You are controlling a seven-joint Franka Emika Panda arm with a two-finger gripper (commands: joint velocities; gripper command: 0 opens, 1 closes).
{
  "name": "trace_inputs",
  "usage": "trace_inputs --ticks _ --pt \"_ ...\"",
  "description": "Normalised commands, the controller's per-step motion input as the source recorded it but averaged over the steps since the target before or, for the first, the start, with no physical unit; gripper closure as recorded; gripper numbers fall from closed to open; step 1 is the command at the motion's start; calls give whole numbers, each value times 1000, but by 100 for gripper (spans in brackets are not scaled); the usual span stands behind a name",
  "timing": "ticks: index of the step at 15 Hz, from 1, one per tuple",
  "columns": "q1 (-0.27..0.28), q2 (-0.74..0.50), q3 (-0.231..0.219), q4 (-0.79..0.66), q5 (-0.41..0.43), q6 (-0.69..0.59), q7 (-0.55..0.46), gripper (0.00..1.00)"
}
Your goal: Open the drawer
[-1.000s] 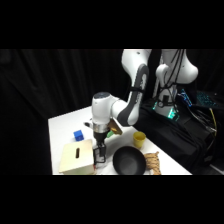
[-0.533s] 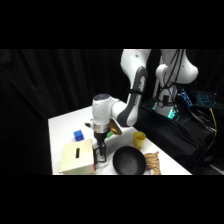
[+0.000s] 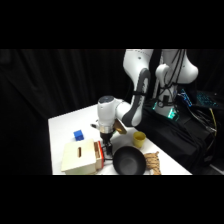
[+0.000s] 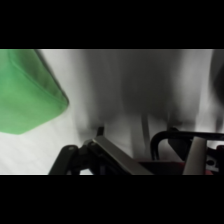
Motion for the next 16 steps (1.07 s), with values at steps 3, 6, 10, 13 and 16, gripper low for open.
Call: trace_inputs --ticks 3,6,10,13,16 --pt "195 -351 -174 -501 -113 117 36 0" --pt "207 -371 -199 -478 -160 117 94 0" --pt "187 -354 -161 -395 -176 73 136 0" --pt "124 -294 -120 -275 -175 24 119 0" --pt "96 -272 -121 -220 -178 -12 106 0"
